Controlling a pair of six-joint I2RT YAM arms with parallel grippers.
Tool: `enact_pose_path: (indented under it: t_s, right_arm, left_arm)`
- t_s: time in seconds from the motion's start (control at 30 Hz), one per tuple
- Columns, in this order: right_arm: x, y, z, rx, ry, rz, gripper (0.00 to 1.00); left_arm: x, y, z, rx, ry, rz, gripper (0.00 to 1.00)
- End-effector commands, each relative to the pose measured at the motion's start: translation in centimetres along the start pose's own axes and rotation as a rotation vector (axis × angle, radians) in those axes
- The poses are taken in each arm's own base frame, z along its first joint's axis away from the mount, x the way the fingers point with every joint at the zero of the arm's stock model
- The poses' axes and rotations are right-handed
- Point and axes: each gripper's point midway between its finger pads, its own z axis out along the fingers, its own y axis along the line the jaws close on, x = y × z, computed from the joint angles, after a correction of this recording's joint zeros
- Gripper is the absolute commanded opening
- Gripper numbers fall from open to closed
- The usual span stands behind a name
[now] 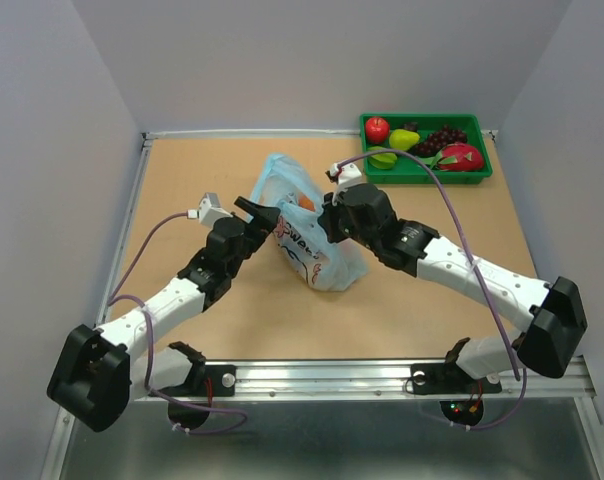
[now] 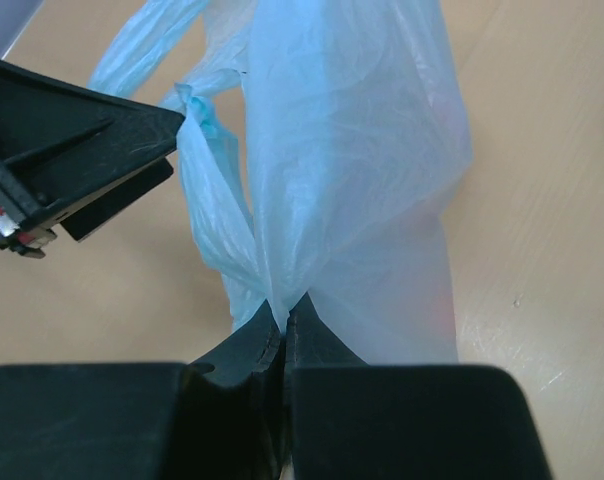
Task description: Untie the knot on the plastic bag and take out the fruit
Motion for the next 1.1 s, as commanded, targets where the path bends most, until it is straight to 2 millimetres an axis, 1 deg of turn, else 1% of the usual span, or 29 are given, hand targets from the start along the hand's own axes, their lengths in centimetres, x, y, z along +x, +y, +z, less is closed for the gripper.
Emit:
enact_pose_path:
  t_s: [0.0,0.07,0.1,0.2,0.23,0.27,0.3,0.33,0.37,0.43,0.53,0.57,0.63,0.67,0.77,0.83,0.87,0.9,0.93,1.0,1.03,1.07]
  right_arm:
    - [-1.4,0.6,-0.8,-0.045,-0.064,0.025,0.01]
    - [-1.3,0.7,-1.1,-0.054,-0.065,0.024,0.01]
    - [-0.8,0.6,-1.1,-0.053,-0.059,0.019,0.01]
    - [-0.8,0.2,-1.6,-0.044,-0.07,0.024,0.01]
    - [-0.4,-0.1,-1.7,-0.033,-0.066,0.025,0.01]
    - [-0.3,-0.3,-1.8,-0.021,-0.07,0.027,0.01]
    - [-0.5,-0.4,-2.1,-0.018,-0.08,0.037,0.01]
    - [0.0,-0.7,-2.1,-0.013,-0.074,0.037,0.01]
    - [-0.1,-0.6,-2.2,-0.016,-0.076,0.039,0.01]
    - [-0.1,-0.7,-2.3,-0.017,-0.08,0.043,0.01]
    - [0.0,-0.6,-2.2,-0.018,-0.078,0.043,0.01]
    - [0.0,-0.5,-2.2,-0.023,-0.08,0.044,0.01]
    - [-0.1,-0.5,-2.3,-0.026,-0.082,0.044,0.01]
    - [-0.1,-0.4,-2.3,-0.03,-0.085,0.044,0.01]
    - [-0.3,-0.3,-2.3,-0.034,-0.088,0.046,0.01]
    - [-0.2,-0.3,-2.2,-0.035,-0.085,0.048,0.01]
    - [-0.1,-0.1,-2.1,-0.042,-0.081,0.048,0.01]
    - [-0.1,0.0,-2.1,-0.045,-0.081,0.05,0.01]
    - [0.0,-0.1,-2.1,-0.043,-0.081,0.05,0.01]
    - [-0.1,-0.4,-2.2,-0.033,-0.085,0.049,0.01]
    - [0.1,-0.6,-2.3,-0.022,-0.085,0.049,0.01]
    - [0.0,-0.8,-2.4,-0.01,-0.092,0.048,0.01]
  left_arm:
    - [-2.2,-4.5,0.5,0.104,-0.076,-0.071,0.99]
    - [-2.5,-4.7,0.7,0.106,-0.09,-0.076,0.99]
    - [-2.6,-4.9,0.7,0.111,-0.094,-0.077,0.99]
    - [-3.5,-5.3,-0.2,0.143,-0.13,-0.094,0.99]
    - [-3.8,-5.1,-0.4,0.144,-0.148,-0.1,0.99]
    - [-4.6,-4.5,-0.9,0.133,-0.188,-0.109,0.99]
    - [-4.8,-4.2,-1.0,0.126,-0.204,-0.114,0.98]
    - [-5.0,-3.7,-1.0,0.112,-0.213,-0.117,0.92]
    - [-5.1,-3.5,-0.9,0.104,-0.214,-0.12,0.9]
    - [-4.5,-3.8,-0.8,0.113,-0.179,-0.108,0.89]
    - [-3.0,-3.9,-0.1,0.113,-0.108,-0.084,0.89]
    - [-2.5,-3.5,0.3,0.099,-0.09,-0.077,0.89]
    - [-1.5,-3.3,0.4,0.099,-0.049,-0.067,0.89]
    - [-1.0,-2.8,0.5,0.088,-0.037,-0.061,0.89]
    - [-0.1,-1.9,0.6,0.068,-0.017,-0.049,0.89]
    - [0.0,-1.8,0.9,0.065,-0.013,-0.033,0.89]
    - [0.1,-2.2,1.1,0.068,-0.01,-0.023,0.88]
    - [0.2,-2.2,1.3,0.067,-0.007,0.002,0.81]
    - [0.0,-3.0,1.5,0.08,-0.008,0.009,0.76]
    - [0.0,-3.3,2.0,0.075,-0.011,0.042,0.62]
    - [-0.2,-2.7,2.1,0.043,-0.01,0.097,0.4]
    - [-0.9,-2.4,2.3,0.007,-0.037,0.133,0.28]
